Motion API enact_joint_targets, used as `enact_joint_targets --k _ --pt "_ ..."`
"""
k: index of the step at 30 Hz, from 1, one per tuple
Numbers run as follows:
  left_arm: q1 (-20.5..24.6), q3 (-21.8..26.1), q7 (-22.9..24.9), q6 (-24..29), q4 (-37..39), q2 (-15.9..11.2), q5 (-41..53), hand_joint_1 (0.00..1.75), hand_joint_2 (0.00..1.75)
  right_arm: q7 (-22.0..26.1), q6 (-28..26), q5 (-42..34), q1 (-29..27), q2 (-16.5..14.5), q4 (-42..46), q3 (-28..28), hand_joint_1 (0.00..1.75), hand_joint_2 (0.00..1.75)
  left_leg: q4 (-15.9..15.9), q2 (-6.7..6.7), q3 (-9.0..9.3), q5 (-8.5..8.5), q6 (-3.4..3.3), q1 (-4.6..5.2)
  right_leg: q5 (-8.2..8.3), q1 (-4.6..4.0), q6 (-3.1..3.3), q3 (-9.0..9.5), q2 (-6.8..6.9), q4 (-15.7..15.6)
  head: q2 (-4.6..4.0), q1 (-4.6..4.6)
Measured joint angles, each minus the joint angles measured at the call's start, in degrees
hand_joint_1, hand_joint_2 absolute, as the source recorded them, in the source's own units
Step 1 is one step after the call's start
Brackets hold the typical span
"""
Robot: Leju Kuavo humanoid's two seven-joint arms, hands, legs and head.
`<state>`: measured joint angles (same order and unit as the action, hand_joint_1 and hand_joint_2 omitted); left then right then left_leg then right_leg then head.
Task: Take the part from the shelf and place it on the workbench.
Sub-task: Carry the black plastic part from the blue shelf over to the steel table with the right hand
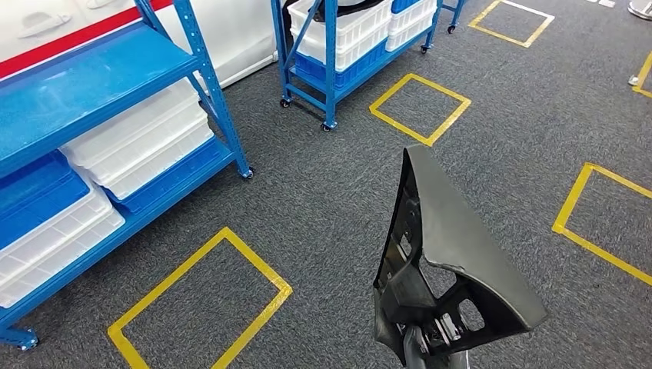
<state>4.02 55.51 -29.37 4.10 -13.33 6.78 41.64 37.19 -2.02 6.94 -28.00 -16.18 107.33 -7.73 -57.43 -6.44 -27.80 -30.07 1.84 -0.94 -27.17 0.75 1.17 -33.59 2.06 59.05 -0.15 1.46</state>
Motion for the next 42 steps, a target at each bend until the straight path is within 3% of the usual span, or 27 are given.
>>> enact_joint_targets --k 2,4,5,6,8,10,12,14,15,17,19,21,22,23,25,27,29,30,32,34,36,37,39,40,42 --pt "0.0 0.2 0.0 0.0 0.0 -0.1 0.0 0.0 0.0 0.0 -0.5 0.1 0.8 -0.1 -0.7 -0.2 1.75 1.75 -4.5 3.25 -1.86 -3.17 0.38 -0.24 0.41 0.19 0.7 -0.22 -1.27 -0.3 0.0 0.01" --pt "-0.3 0.5 0.0 0.0 0.0 -0.4 0.1 0.0 0.0 0.0 -0.8 0.1 1.5 -0.1 -1.5 -0.4 1.75 1.75 -12.1 5.55 -5.35 -6.92 0.4 -0.25 0.63 -0.02 1.08 -0.55 -2.78 -0.2 0.0 0.02" --pt "-0.5 0.6 0.0 0.0 0.0 -0.5 0.1 0.0 0.0 0.0 -0.9 0.1 1.7 -0.1 -1.8 -0.5 1.75 1.75 -14.8 5.9 -6.68 -7.6 0.35 -0.24 0.68 -0.14 1.15 -0.65 -3.61 -0.2 0.0 0.01" --pt "-0.5 0.6 0.0 0.0 0.0 -0.5 0.2 0.0 0.0 0.0 -1.1 0.1 1.8 -0.1 -2.2 -0.5 1.75 1.75 -15.5 6.04 -7.1 -7.06 0.23 -0.23 0.71 -0.22 1.18 -0.68 -4.43 -0.1 0.0 0.01" --pt "-0.5 0.7 0.0 0.0 0.0 -0.6 0.3 0.0 0.0 -0.1 -1.3 0.1 2.0 -0.1 -2.8 -0.6 1.75 1.75 -10.4 6.79 -5.03 -3.11 -0.2 -0.23 0.73 -0.29 1.15 -0.64 -6.1 0.1 0.0 0.01" --pt "-0.5 0.9 -0.2 -0.1 0.0 -0.7 0.4 0.0 0.0 -0.1 -1.6 0.0 2.4 -0.1 -3.2 -0.8 1.75 1.75 -3.3 9.41 -1.97 0.0 -0.77 -0.26 0.84 -0.29 0.88 -0.73 -7.67 0.4 0.0 0.01" --pt "-0.5 1.0 -0.5 -0.1 0.0 -0.8 0.5 0.0 0.0 -0.1 -2.0 -0.1 2.8 -0.1 -3.6 -0.9 1.75 1.75 -0.5 11.0 -0.94 0.35 -1.16 -0.12 1.18 -0.1 0.15 -1.19 -9.01 0.4 0.0 0.02" --pt "-0.2 1.0 -0.7 -0.1 0.0 -0.8 0.6 0.0 0.0 -0.1 -2.2 -0.1 2.9 -0.1 -3.8 -1.0 1.75 1.75 0.1 10.06 -0.8 0.63 -1.61 -0.04 1.67 0.13 -0.8 -1.58 -10.2 0.2 0.0 0.02" --pt "-0.1 1.0 -0.7 -0.1 0.0 -0.8 0.6 0.0 0.0 -0.1 -2.2 -0.1 2.9 -0.1 -3.8 -1.0 1.75 1.75 0.5 9.37 -0.64 0.97 -1.95 -0.09 1.58 0.08 -1.11 -1.79 -9.77 0.4 0.0 0.01" --pt "0.0 1.0 -0.8 -0.1 0.0 -0.8 0.7 0.0 0.0 0.0 -2.2 -0.1 3.2 -0.1 -4.0 -1.0 1.75 1.75 1.4 7.66 -0.45 1.64 -2.71 -0.26 -0.59 -0.19 -1.42 -3.36 -6.77 3.5 0.0 -0.02" --pt "-0.3 1.1 -0.8 -0.2 0.0 -0.8 0.9 0.0 0.0 0.0 -2.4 -0.1 3.5 -0.1 -4.3 -1.1 1.75 1.75 1.5 5.79 -0.58 1.76 -3.07 0.02 -4.58 -0.17 -1.62 -6.62 -3.52 10.3 0.0 -0.03" --pt "-0.4 1.3 -0.8 -0.2 0.0 -0.9 0.9 0.0 0.0 -0.1 -2.8 -0.2 3.6 0.0 -4.7 -1.1 1.75 1.75 1.4 3.92 -0.75 1.68 -3.04 0.21 -6.23 0.05 -1.89 -8.59 -2.52 15.0 0.0 -0.03" --pt "-0.4 1.3 -0.8 -0.2 0.0 -0.9 1.0 0.0 0.0 -0.1 -3.0 -0.2 3.6 0.1 -4.9 -1.2 1.75 1.75 1.4 3.08 -0.76 1.62 -2.96 0.23 -5.5 0.13 -1.94 -8.03 -2.22 14.4 0.0 -0.04" --pt "-0.3 1.4 -0.8 -0.2 0.0 -0.9 1.0 0.0 0.0 -0.1 -3.2 -0.2 3.6 0.2 -5.0 -1.3 1.75 1.75 1.3 2.31 -0.66 1.5 -2.82 0.24 -3.96 0.15 -1.89 -6.31 -1.71 11.7 0.0 -0.03" --pt "-0.3 1.5 -0.8 -0.2 0.0 -0.9 1.1 0.0 0.0 -0.1 -3.3 -0.3 3.8 0.3 -5.1 -1.5 1.75 1.75 1.1 1.0 -0.37 1.09 -2.35 0.45 -1.2 -0.24 -1.41 -1.57 1.18 4.0 0.0 -0.04" --pt "-0.2 1.5 -0.8 -0.2 0.0 -0.9 1.1 0.0 0.0 -0.1 -3.3 -0.3 4.0 0.3 -5.1 -1.7 1.75 1.75 1.0 -0.14 -0.08 0.64 -1.81 0.76 -0.53 -0.74 -0.73 0.78 3.12 -0.2 0.0 -0.02" --pt "0.1 1.5 -0.8 -0.2 0.0 -0.9 1.1 0.0 0.0 -0.1 -3.3 -0.3 4.0 0.3 -5.1 -1.9 1.75 1.75 1.0 -1.39 0.35 0.42 -1.3 0.84 -0.59 -0.96 -0.18 0.65 2.02 -0.5 0.0 0.0" --pt "0.2 1.5 -0.8 -0.2 0.0 -0.9 1.1 0.0 0.0 0.0 -3.3 -0.3 4.0 0.4 -5.1 -1.9 1.75 1.75 0.9 -1.25 0.53 0.09 -1.0 0.72 -0.46 -0.91 0.12 0.67 1.33 -0.8 0.0 0.0" --pt "0.3 1.5 -0.8 -0.2 0.0 -0.8 1.2 0.0 0.0 -0.1 -3.5 -0.4 4.2 0.4 -5.1 -2.0 1.75 1.75 -1.9 1.54 -0.45 -2.06 -0.51 0.42 -0.08 -0.62 0.83 0.75 -0.17 -1.2 0.0 0.01" --pt "0.1 1.6 -0.4 -0.3 0.0 -0.9 1.3 0.0 0.0 -0.1 -3.9 -0.4 4.4 0.4 -5.2 -2.3 1.75 1.75 -9.0 5.06 -3.81 -5.83 -0.26 0.24 0.11 -0.5 1.23 0.7 -1.78 -1.4 0.0 0.02" --pt "-0.2 1.8 0.5 -0.6 0.0 -1.1 1.3 0.0 0.0 -0.1 -4.4 -0.4 4.5 0.5 -5.4 -2.6 1.75 1.75 -15.2 5.97 -7.05 -7.5 -0.16 0.23 0.13 -0.56 1.29 0.68 -3.62 -1.3 0.0 0.02" --pt "-0.2 1.9 1.1 -1.0 0.0 -1.2 1.2 0.0 0.0 -0.1 -4.8 -0.4 4.5 0.6 -5.5 -2.8 1.75 1.75 -15.4 6.09 -7.5 -6.6 -0.18 0.23 0.11 -0.57 1.29 0.71 -4.55 -1.1 0.0 0.02" --pt "-0.2 2.4 2.2 -1.5 0.0 -1.6 1.1 0.0 0.0 -0.2 -5.3 -0.6 4.5 0.8 -5.7 -3.1 1.75 1.75 -9.6 6.92 -5.54 -2.14 -0.32 0.09 -0.01 -0.52 1.17 0.75 -6.33 -0.8 0.0 0.02" --pt "-0.2 2.7 2.7 -1.6 0.0 -1.9 0.9 0.0 0.0 -0.2 -5.4 -0.7 4.6 0.9 -5.7 -3.2 1.75 1.75 -5.9 8.26 -4.12 -0.31 -0.42 -0.02 -0.11 -0.57 1.0 0.66 -7.16 -0.5 0.0 0.02" --pt "-0.3 3.4 3.3 -1.0 0.0 -2.7 0.6 0.0 0.0 -0.1 -5.5 -1.0 4.6 0.9 -5.7 -3.4 1.75 1.75 -1.2 10.45 -2.33 1.11 -0.67 -0.17 -0.13 -0.56 0.49 0.17 -8.72 0.0 0.0 0.01"
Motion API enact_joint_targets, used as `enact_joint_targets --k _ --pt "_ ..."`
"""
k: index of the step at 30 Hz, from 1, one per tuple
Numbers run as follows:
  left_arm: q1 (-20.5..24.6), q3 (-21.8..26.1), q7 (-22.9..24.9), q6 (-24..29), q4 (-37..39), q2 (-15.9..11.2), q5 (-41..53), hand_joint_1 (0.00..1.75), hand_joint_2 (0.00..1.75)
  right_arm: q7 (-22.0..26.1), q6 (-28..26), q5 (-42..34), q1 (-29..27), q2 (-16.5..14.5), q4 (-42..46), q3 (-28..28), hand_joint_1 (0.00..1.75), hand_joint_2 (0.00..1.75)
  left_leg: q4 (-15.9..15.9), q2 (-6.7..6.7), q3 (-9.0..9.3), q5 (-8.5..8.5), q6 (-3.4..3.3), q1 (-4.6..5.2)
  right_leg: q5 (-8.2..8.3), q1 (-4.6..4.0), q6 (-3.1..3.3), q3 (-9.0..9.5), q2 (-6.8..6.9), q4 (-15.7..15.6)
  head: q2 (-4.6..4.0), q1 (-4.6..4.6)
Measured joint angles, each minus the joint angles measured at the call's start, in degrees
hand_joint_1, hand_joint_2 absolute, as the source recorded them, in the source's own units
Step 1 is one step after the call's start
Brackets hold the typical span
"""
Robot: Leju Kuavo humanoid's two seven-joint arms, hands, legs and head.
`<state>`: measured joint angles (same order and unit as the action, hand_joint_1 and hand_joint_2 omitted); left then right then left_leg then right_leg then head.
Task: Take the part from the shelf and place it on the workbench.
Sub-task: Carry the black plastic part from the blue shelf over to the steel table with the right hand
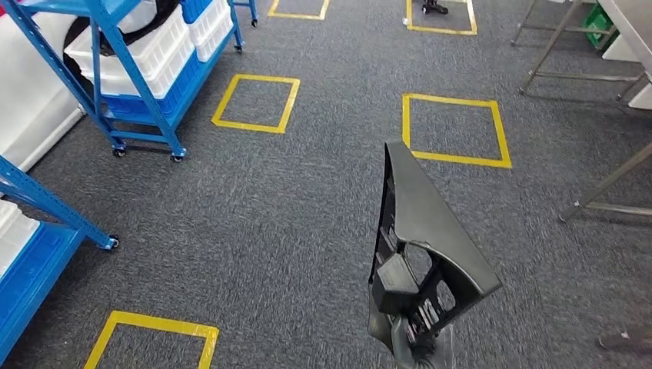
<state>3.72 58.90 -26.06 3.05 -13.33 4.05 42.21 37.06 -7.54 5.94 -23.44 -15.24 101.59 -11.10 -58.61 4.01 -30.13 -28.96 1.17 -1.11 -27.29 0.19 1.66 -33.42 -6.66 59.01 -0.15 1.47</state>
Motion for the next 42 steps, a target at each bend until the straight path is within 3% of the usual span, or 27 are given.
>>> enact_joint_targets --k 1,3,5,7,9,10,12,14,16,18,20,22,24,25,26,27,29,31,33,34,36,37,39,40,41,42 --pt "0.0 0.3 0.2 0.5 0.0 -0.5 -0.1 0.0 0.0 0.0 0.0 -0.1 -0.1 0.1 0.0 0.0 1.75 1.75 0.5 0.33 0.19 -0.25 -0.19 0.07 0.14 0.05 -0.34 -0.29 -0.68 0.1 0.0 -0.01" --pt "0.2 0.8 0.4 2.0 -0.1 -1.5 0.0 0.0 0.0 0.2 0.1 -0.3 -0.6 0.1 0.1 0.0 1.75 1.75 0.9 -0.85 0.38 0.01 -0.82 0.09 0.37 0.2 -1.04 -0.7 -1.23 0.0 0.0 -0.01" --pt "0.4 1.0 0.4 4.0 -0.2 -2.1 0.5 0.0 0.0 0.5 0.3 -0.4 -1.2 0.2 0.4 0.1 1.75 1.75 1.4 -2.26 0.59 0.43 -1.65 -0.01 -1.15 0.0 -1.48 -1.73 1.77 2.2 0.0 -0.02" --pt "0.2 1.2 0.9 5.2 -0.2 -2.5 1.7 0.0 0.0 0.9 1.0 -0.5 -1.9 0.1 0.9 0.3 1.75 1.75 1.7 -3.91 0.65 0.53 -2.15 0.14 -4.77 -0.04 -1.73 -4.66 5.36 8.3 0.0 -0.04" --pt "-0.1 1.0 2.9 5.8 -0.2 -2.4 3.9 0.0 0.0 1.4 2.5 -0.4 -2.9 -0.1 1.3 1.1 1.75 1.75 1.6 -5.68 0.64 0.41 -2.29 0.34 -7.19 0.18 -1.96 -7.63 6.19 14.4 0.0 -0.04" --pt "-0.2 0.7 4.2 6.0 -0.2 -2.0 5.1 0.0 0.0 1.6 3.4 -0.2 -3.6 -0.4 1.5 1.7 1.75 1.75 1.6 -6.53 0.67 0.32 -2.29 0.39 -6.91 0.23 -2.02 -7.89 6.35 15.1 0.0 -0.04" --pt "-0.2 0.0 6.4 6.2 -0.2 -1.2 6.9 0.0 0.0 1.9 4.9 0.3 -4.6 -1.2 1.9 3.1 1.75 1.75 1.6 -8.04 0.93 0.08 -2.13 0.44 -3.75 0.18 -1.88 -5.04 7.23 10.1 0.0 -0.04" --pt "-0.3 -0.6 7.7 6.3 -0.2 -0.2 7.9 0.0 0.0 2.0 5.7 0.7 -4.9 -2.0 2.4 4.1 1.75 1.75 1.6 -9.37 1.34 -0.29 -1.72 0.66 -1.2 -0.29 -1.36 -0.94 9.87 2.6 0.0 -0.03" --pt "-0.4 -1.0 9.0 6.3 -0.1 0.7 8.6 0.0 0.0 2.1 6.2 1.0 -5.1 -2.7 2.9 4.8 1.75 1.75 1.5 -10.63 1.66 -0.65 -1.26 0.92 -0.77 -0.83 -0.84 0.56 11.04 -0.4 0.0 -0.02" --pt "-0.3 -1.5 9.8 6.4 0.0 1.4 8.9 0.0 0.0 2.2 6.5 1.3 -5.7 -3.3 3.5 5.6 1.75 1.75 1.5 -11.56 1.89 -0.99 -0.74 0.91 -0.53 -0.85 -0.35 0.45 9.58 -0.6 0.0 -0.02" --pt "-0.2 -1.7 9.3 6.5 0.0 1.8 8.8 0.0 0.0 2.2 6.5 1.4 -6.4 -3.7 4.2 6.1 1.75 1.75 -0.2 -9.38 1.49 -2.49 -0.18 0.65 -0.19 -0.55 0.25 0.54 8.29 -1.1 0.0 -0.01" --pt "-0.4 -1.8 8.4 6.5 0.0 1.9 8.6 0.0 0.0 2.2 6.5 1.4 -6.6 -4.2 4.7 6.4 1.75 1.75 -6.2 -5.86 -1.03 -6.04 0.14 0.42 0.04 -0.38 0.71 0.57 6.99 -1.3 0.0 -0.01" --pt "-0.7 -1.8 8.0 6.5 0.0 2.0 8.5 0.0 0.0 2.2 6.5 1.4 -6.8 -4.4 4.9 6.7 1.75 1.75 -13.4 -4.64 -4.49 -8.82 0.27 0.37 0.09 -0.44 0.87 0.52 5.38 -1.2 0.0 -0.01" --pt "-0.8 -1.8 7.9 6.4 0.0 2.0 8.5 0.0 0.0 2.2 6.5 1.4 -6.9 -4.4 4.9 6.9 1.75 1.75 -14.9 -4.5 -5.35 -8.67 0.29 0.37 0.09 -0.47 0.88 0.51 4.5 -1.1 0.0 -0.01" --pt "-0.8 -1.8 7.7 6.4 0.0 2.0 8.5 0.0 0.0 2.2 6.5 1.4 -7.0 -4.5 4.9 7.1 1.75 1.75 -14.0 -4.39 -5.19 -7.34 0.25 0.36 0.07 -0.46 0.86 0.52 3.63 -0.9 0.0 -0.01" --pt "-0.8 -1.8 7.3 6.4 0.0 2.0 8.4 0.0 0.0 2.2 6.5 1.4 -7.1 -4.5 5.0 7.2 1.75 1.75 -11.0 -3.99 -4.01 -5.12 0.18 0.33 0.02 -0.42 0.78 0.51 2.75 -0.7 0.0 -0.01" --pt "-0.8 -1.8 6.0 6.1 0.0 2.1 8.2 0.0 0.0 2.2 6.4 1.4 -7.1 -4.6 5.0 7.3 1.75 1.75 -3.5 -1.41 -0.91 -1.67 -0.02 0.13 -0.16 -0.34 0.44 0.29 1.09 -0.1 0.0 -0.01" --pt "-0.7 -1.8 4.3 6.1 0.0 2.1 8.1 0.0 0.0 2.2 6.3 1.9 -7.1 -4.7 5.0 7.4 1.75 1.75 -0.1 0.5 0.42 -0.91 -0.37 0.15 -0.08 -0.21 -0.23 -0.22 -0.33 0.3 0.0 -0.01" --pt "-0.5 -1.8 3.1 5.9 0.0 2.0 8.0 0.0 0.0 2.1 6.2 2.7 -7.2 -4.8 5.1 7.4 1.75 1.75 0.3 -0.32 0.44 -0.72 -1.05 0.31 0.32 -0.03 -1.04 -0.64 -1.58 0.2 0.0 -0.01" --pt "-0.3 -1.7 2.8 5.7 0.1 2.0 7.9 0.0 0.0 2.1 6.1 3.1 -7.2 -4.8 5.1 7.4 1.75 1.75 0.6 -1.05 0.54 -0.45 -1.49 0.28 0.18 -0.05 -1.31 -0.87 -1.15 0.4 0.0 -0.02" --pt "-0.1 -1.7 2.9 5.1 0.1 2.0 7.7 0.0 0.0 2.1 5.9 3.7 -7.1 -4.8 5.1 7.5 1.75 1.75 1.2 -2.67 0.65 0.11 -2.37 0.09 -1.92 -0.24 -1.69 -2.39 1.9 3.4 0.0 -0.08" --pt "-0.2 -1.6 3.1 5.0 0.1 1.9 7.7 0.0 0.0 2.1 5.8 3.8 -6.9 -4.8 5.1 7.5 1.75 1.75 1.3 -3.55 0.62 0.22 -2.57 0.19 -3.81 -0.23 -1.81 -3.83 3.95 6.5 0.0 -0.1" --pt "-0.4 -1.5 3.4 4.9 0.1 1.7 7.7 0.0 0.0 2.1 5.6 4.0 -6.7 -4.8 5.0 7.5 1.75 1.75 1.3 -5.35 0.44 0.21 -2.7 0.4 -7.01 0.02 -2.17 -7.01 5.85 13.2 0.0 -0.12" --pt "-0.5 -1.5 3.5 4.9 0.1 1.7 7.7 0.0 0.0 2.1 5.5 4.0 -6.7 -4.8 5.0 7.5 1.75 1.75 1.3 -6.27 0.4 0.17 -2.68 0.47 -7.36 0.17 -2.3 -7.76 6.18 14.9 0.0 -0.11" --pt "-0.5 -1.5 3.6 4.9 0.1 1.7 7.7 0.0 0.0 2.0 5.5 4.0 -6.7 -4.8 5.0 7.5 1.75 1.75 1.3 -7.11 0.41 0.11 -2.63 0.49 -6.64 0.28 -2.36 -7.45 6.45 14.6 0.0 -0.11" --pt "-0.4 -1.5 3.8 4.9 0.1 1.6 7.6 0.0 0.0 2.0 5.5 4.0 -6.7 -4.8 5.0 7.5 1.75 1.75 1.3 -7.89 0.5 0.02 -2.53 0.5 -5.07 0.33 -2.34 -6.02 6.83 12.1 0.0 -0.11"
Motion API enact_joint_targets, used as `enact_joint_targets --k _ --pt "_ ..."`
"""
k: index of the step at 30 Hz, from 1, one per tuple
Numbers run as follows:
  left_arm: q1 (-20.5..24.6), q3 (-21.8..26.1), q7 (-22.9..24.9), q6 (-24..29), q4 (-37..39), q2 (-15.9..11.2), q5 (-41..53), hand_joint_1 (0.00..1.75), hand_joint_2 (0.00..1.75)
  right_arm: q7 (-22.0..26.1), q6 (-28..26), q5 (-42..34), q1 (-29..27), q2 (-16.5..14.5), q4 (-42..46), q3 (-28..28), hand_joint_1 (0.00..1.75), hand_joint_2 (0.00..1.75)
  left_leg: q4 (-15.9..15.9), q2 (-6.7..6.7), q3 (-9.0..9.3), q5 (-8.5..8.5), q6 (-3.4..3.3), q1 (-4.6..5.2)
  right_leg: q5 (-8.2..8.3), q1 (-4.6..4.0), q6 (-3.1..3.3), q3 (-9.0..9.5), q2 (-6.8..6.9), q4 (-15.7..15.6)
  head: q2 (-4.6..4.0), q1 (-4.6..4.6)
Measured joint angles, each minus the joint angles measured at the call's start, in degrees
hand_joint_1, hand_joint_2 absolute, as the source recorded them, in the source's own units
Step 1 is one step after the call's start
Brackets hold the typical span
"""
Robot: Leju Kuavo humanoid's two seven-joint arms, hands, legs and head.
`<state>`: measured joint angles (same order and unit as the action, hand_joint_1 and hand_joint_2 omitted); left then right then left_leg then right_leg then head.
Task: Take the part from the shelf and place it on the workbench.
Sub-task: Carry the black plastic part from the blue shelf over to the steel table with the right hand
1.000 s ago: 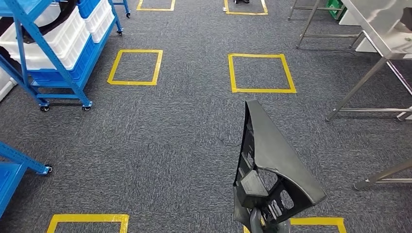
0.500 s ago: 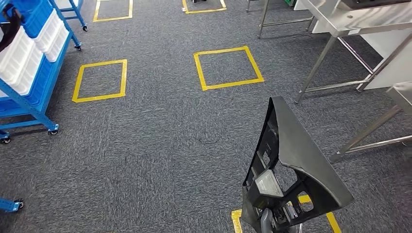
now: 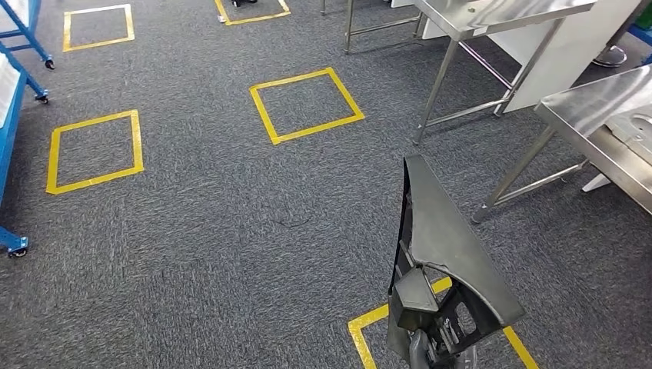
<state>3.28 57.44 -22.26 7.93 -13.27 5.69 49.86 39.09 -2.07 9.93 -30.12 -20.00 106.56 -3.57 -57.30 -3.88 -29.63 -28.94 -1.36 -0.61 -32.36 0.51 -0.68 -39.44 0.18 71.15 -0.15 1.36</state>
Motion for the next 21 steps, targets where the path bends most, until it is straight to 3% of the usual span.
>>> enact_joint_targets --k 2,4,5,7,9,11,13,14,15,16,18,20,21 --pt "0.1 0.0 0.5 -0.1 0.0 0.0 0.0 0.0 0.0 0.0 0.0 0.2 0.1 0.0 0.0 0.0 1.75 1.75 0.0 -1.32 0.36 -0.31 0.39 0.13 3.19 -0.36 0.4 4.51 2.38 -7.8 0.0 -0.01" --pt "0.2 0.1 1.0 -0.2 0.0 0.0 0.0 0.0 0.0 0.1 0.0 0.6 0.4 0.0 0.0 0.0 1.75 1.75 -0.1 -2.48 0.7 -0.65 0.93 0.34 4.18 -0.95 0.98 6.96 4.25 -12.3 0.0 0.01" --pt "0.2 0.2 1.2 -0.3 0.0 -0.1 0.0 0.0 0.0 0.1 0.0 0.9 0.5 0.0 0.0 0.0 1.75 1.75 -0.1 -3.1 0.85 -0.78 1.2 0.43 4.0 -1.22 1.21 7.02 4.23 -12.8 0.0 0.01" --pt "0.5 0.3 1.2 -0.3 0.0 -0.1 0.0 0.0 0.0 0.2 -0.2 1.4 0.4 -0.1 0.0 0.0 1.75 1.75 -0.1 -3.84 1.21 -1.13 1.73 0.33 4.24 -1.06 1.7 6.94 2.73 -13.1 0.0 0.02" --pt "0.7 0.4 1.0 -0.4 0.0 -0.1 0.1 0.0 0.0 0.2 -0.3 1.7 0.5 -0.2 0.0 0.0 1.75 1.75 -1.9 -1.31 0.65 -2.64 2.32 0.09 4.59 -0.63 2.22 7.18 1.37 -13.6 0.0 0.03" --pt "0.6 0.6 0.7 -0.4 0.0 -0.2 0.0 0.0 0.0 0.2 -0.3 1.8 0.6 -0.4 0.0 0.0 1.75 1.75 -8.2 2.31 -2.23 -6.07 2.7 -0.12 4.74 -0.48 2.54 7.31 -0.09 -13.8 0.0 0.04" --pt "0.3 0.9 0.3 -0.1 0.0 -0.3 -0.1 0.0 0.0 0.2 -0.4 1.9 0.5 -0.4 0.0 0.0 1.75 1.75 -15.2 3.34 -5.87 -8.57 2.82 -0.15 4.75 -0.5 2.66 7.31 -1.78 -13.7 0.0 0.04" --pt "0.2 1.0 0.0 0.1 0.0 -0.3 -0.2 0.0 0.0 0.2 -0.4 1.9 0.5 -0.4 0.0 0.0 1.75 1.75 -16.4 3.44 -6.72 -8.24 2.81 -0.16 4.74 -0.49 2.65 7.33 -2.66 -13.6 0.0 0.04" --pt "0.1 1.1 -0.3 0.3 0.0 -0.3 -0.3 0.0 0.0 0.2 -0.4 1.9 0.4 -0.4 0.0 0.0 1.75 1.75 -15.3 3.57 -6.51 -6.74 2.78 -0.19 4.71 -0.44 2.6 7.37 -3.53 -13.5 0.0 0.04" --pt "0.2 1.1 -0.5 0.5 0.0 -0.3 -0.4 0.0 0.0 0.2 -0.4 1.9 0.4 -0.4 0.0 0.0 1.75 1.75 -12.2 4.18 -5.34 -4.42 2.77 -0.28 4.62 -0.37 2.48 7.4 -4.39 -13.3 0.0 0.04" --pt "0.2 1.3 -0.7 0.7 0.0 -0.3 -0.6 0.0 0.0 0.2 -0.4 1.9 0.4 -0.4 0.0 0.0 1.75 1.75 -5.1 7.52 -2.55 -1.04 2.67 -0.67 4.33 -0.26 2.01 7.06 -6.01 -12.6 0.0 0.03" --pt "0.1 1.4 -0.9 0.8 0.0 -0.3 -0.6 0.0 0.0 0.2 -0.5 1.9 0.3 -0.4 0.0 0.0 1.75 1.75 -2.2 9.87 -1.51 -0.53 2.26 -0.79 4.31 -0.16 1.29 6.32 -7.51 -12.1 0.0 0.02" --pt "0.1 1.5 -1.1 0.7 0.0 -0.3 -0.6 0.0 0.0 0.2 -0.6 1.9 0.3 -0.5 0.1 0.0 1.75 1.75 -1.9 9.57 -1.49 -0.56 1.9 -0.67 4.46 -0.1 0.88 5.99 -8.31 -12.0 0.0 0.02"
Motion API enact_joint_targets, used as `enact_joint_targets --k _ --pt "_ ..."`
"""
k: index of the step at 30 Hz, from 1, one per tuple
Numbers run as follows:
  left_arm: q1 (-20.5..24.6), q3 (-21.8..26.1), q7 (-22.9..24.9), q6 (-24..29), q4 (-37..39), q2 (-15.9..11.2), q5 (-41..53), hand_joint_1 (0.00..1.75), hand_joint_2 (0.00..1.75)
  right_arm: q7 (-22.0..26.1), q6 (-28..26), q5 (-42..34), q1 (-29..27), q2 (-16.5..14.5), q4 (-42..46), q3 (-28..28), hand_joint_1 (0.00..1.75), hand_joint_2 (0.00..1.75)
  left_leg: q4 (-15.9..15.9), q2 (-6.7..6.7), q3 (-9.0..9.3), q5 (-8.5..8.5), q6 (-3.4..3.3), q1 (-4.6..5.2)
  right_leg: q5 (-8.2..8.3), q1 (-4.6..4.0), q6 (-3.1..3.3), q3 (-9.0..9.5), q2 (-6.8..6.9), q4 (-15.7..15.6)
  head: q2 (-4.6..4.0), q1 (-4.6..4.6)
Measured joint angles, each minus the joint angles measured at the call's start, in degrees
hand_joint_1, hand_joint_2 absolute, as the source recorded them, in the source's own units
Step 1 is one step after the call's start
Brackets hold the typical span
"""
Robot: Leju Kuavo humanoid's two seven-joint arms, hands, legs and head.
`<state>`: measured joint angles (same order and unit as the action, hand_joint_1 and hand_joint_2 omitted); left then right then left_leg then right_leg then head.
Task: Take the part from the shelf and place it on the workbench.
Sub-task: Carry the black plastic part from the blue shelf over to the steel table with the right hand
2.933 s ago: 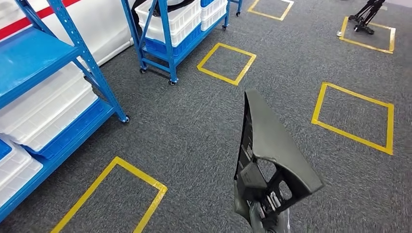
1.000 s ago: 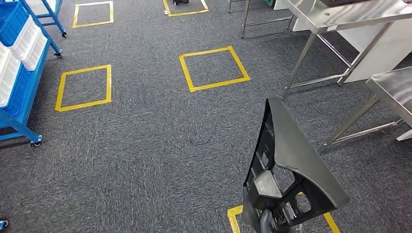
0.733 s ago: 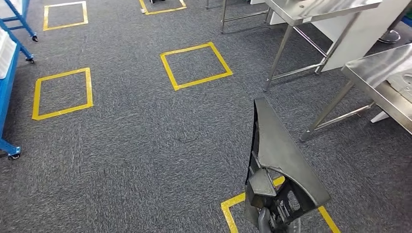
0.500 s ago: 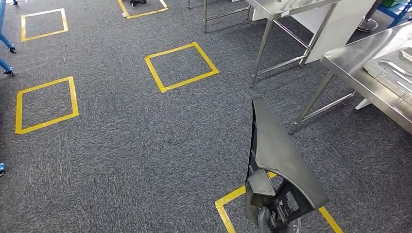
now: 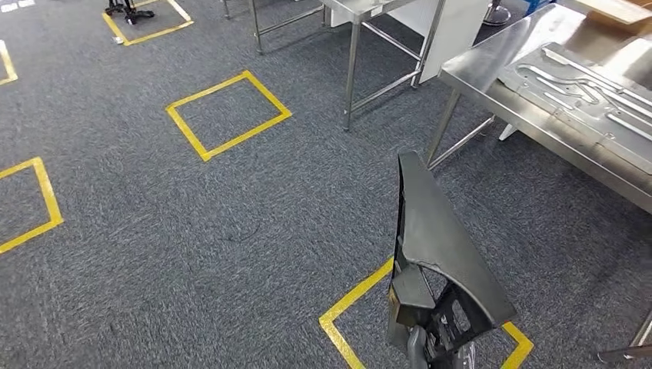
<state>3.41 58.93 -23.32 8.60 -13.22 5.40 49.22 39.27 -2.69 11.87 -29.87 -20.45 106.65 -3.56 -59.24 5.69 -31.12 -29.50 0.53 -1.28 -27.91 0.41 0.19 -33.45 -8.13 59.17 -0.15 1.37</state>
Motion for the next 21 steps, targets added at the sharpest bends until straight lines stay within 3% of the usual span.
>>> enact_joint_targets --k 1,2,3,5,7,8,9,10,12,14,16,17,19,21 --pt "0.1 0.0 -0.2 -0.1 0.0 0.1 0.0 0.0 0.0 0.0 -0.1 0.0 -0.1 0.0 0.1 0.0 1.75 1.75 0.1 -0.83 0.03 0.17 -0.47 0.02 0.13 0.15 -0.36 -0.23 -0.55 -0.1 0.0 0.01" --pt "0.2 0.0 -0.4 -0.3 0.0 0.1 0.0 0.0 0.0 0.0 -0.2 0.1 -0.2 0.0 0.2 0.0 1.75 1.75 0.3 -1.65 0.13 0.34 -0.92 0.03 -0.07 0.13 -0.65 -0.5 0.07 0.3 0.0 0.0" --pt "0.3 0.0 -0.6 -0.4 0.0 0.2 0.0 0.0 0.0 0.0 -0.3 0.1 -0.3 0.0 0.4 0.0 1.75 1.75 0.5 -2.52 0.19 0.54 -1.38 -0.02 -0.85 0.04 -0.92 -1.13 1.59 1.4 0.0 -0.01" --pt "0.3 0.0 -1.0 -0.8 0.0 0.2 0.2 0.0 0.0 -0.1 -0.3 0.3 -0.3 0.0 0.8 0.0 1.75 1.75 0.8 -4.36 0.24 0.65 -1.93 0.15 -4.05 -0.14 -1.31 -3.72 5.79 6.9 0.0 -0.02" --pt "0.0 0.0 -1.2 -1.3 0.0 0.3 0.7 0.0 0.0 -0.3 -0.1 0.4 -0.2 0.0 1.2 0.0 1.75 1.75 0.8 -6.37 0.22 0.52 -2.16 0.46 -6.92 -0.08 -1.54 -6.99 7.55 13.4 0.0 -0.03" --pt "0.0 0.0 -1.3 -1.4 0.0 0.4 1.0 0.0 0.0 -0.4 0.0 0.5 -0.3 0.0 1.3 0.1 1.75 1.75 0.7 -7.34 0.25 0.43 -2.21 0.58 -7.0 -0.07 -1.52 -7.64 7.81 14.8 0.0 -0.02" --pt "0.0 0.0 -1.5 -1.4 0.0 0.6 1.3 0.0 0.0 -0.5 0.0 0.5 -0.4 0.0 1.4 0.1 1.75 1.75 0.7 -8.23 0.33 0.34 -2.23 0.7 -6.04 -0.12 -1.38 -7.22 8.0 14.1 0.0 -0.03" --pt "0.1 -0.1 -1.6 -1.4 0.0 0.9 1.5 0.0 0.0 -0.6 -0.1 0.6 -0.4 0.0 1.6 0.1 1.75 1.75 0.7 -9.0 0.49 0.22 -2.22 0.83 -4.29 -0.28 -1.09 -5.66 8.4 11.3 0.0 -0.03" --pt "0.2 -0.3 -2.0 -1.4 0.0 1.5 1.8 0.0 0.0 -0.9 -0.3 0.8 -0.3 0.0 2.2 0.1 1.75 1.75 0.8 -10.31 0.95 -0.09 -2.05 1.15 -1.22 -0.99 0.0 -1.36 10.97 3.8 0.0 -0.03" --pt "0.3 -0.4 -2.3 -1.3 0.0 2.0 2.1 0.0 0.0 -1.0 -0.4 0.9 -0.3 0.0 3.0 0.2 1.75 1.75 0.8 -11.49 1.29 -0.36 -1.72 1.27 -0.4 -1.74 0.89 0.76 12.86 -0.3 0.0 -0.03" --pt "0.4 -0.5 -2.5 -1.3 0.0 2.4 2.3 0.0 0.0 -1.1 -0.4 1.0 -0.4 0.0 3.6 0.3 1.75 1.75 1.1 -12.7 1.69 -0.49 -1.3 1.27 -0.27 -1.87 1.25 0.84 11.89 -1.0 0.0 -0.03" --pt "0.5 -0.6 -2.6 -1.3 0.0 2.5 2.3 0.0 0.0 -1.2 -0.5 1.0 -0.5 0.0 3.8 0.5 1.75 1.75 1.0 -12.33 1.89 -0.71 -1.04 1.26 0.03 -1.65 1.34 1.05 11.19 -1.5 0.0 -0.02" --pt "0.5 -0.6 -2.8 -1.2 0.0 2.7 2.5 0.0 0.0 -1.2 -0.5 1.0 -0.6 0.0 4.1 0.7 1.75 1.75 -1.6 -9.49 1.1 -2.64 -0.54 1.12 0.67 -1.01 1.62 1.58 9.83 -2.4 0.0 -0.01" --pt "0.3 -0.6 -3.0 -1.2 0.0 2.7 2.5 0.0 0.0 -1.3 -0.5 1.0 -0.5 0.0 4.2 0.8 1.75 1.75 -8.6 -6.66 -2.06 -6.28 -0.09 0.77 0.89 -0.7 1.81 1.67 8.37 -2.6 0.0 -0.01"
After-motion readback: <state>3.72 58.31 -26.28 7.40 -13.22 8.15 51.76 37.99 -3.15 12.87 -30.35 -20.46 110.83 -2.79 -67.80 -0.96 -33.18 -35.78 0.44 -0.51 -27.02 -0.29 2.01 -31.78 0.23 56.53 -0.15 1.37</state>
